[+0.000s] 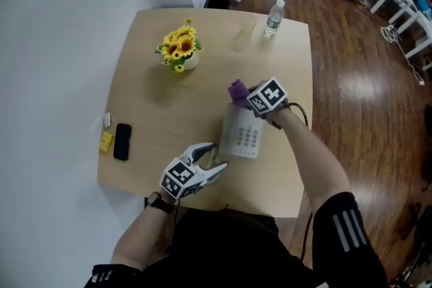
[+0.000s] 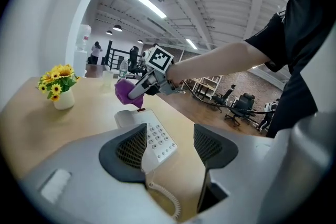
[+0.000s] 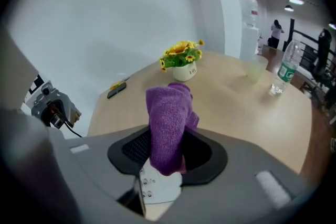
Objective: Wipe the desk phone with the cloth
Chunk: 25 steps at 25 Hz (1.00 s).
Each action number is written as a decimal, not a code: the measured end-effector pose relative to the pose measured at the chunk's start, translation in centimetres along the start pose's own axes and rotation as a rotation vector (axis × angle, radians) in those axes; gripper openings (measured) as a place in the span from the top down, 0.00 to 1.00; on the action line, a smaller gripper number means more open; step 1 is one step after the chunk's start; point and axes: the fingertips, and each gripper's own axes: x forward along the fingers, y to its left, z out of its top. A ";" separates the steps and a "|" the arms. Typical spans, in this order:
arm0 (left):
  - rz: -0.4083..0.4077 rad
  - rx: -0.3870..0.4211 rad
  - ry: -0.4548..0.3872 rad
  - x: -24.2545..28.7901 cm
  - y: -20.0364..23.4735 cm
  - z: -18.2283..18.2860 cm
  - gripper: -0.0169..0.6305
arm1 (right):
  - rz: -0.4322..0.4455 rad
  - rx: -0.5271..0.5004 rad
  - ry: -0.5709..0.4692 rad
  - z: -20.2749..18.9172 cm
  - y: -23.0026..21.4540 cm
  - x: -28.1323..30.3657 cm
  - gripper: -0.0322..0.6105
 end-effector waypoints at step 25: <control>-0.017 0.001 0.021 2.1 0.3 0.5 0.55 | 0.040 0.128 0.160 -6.2 -4.9 1.7 0.71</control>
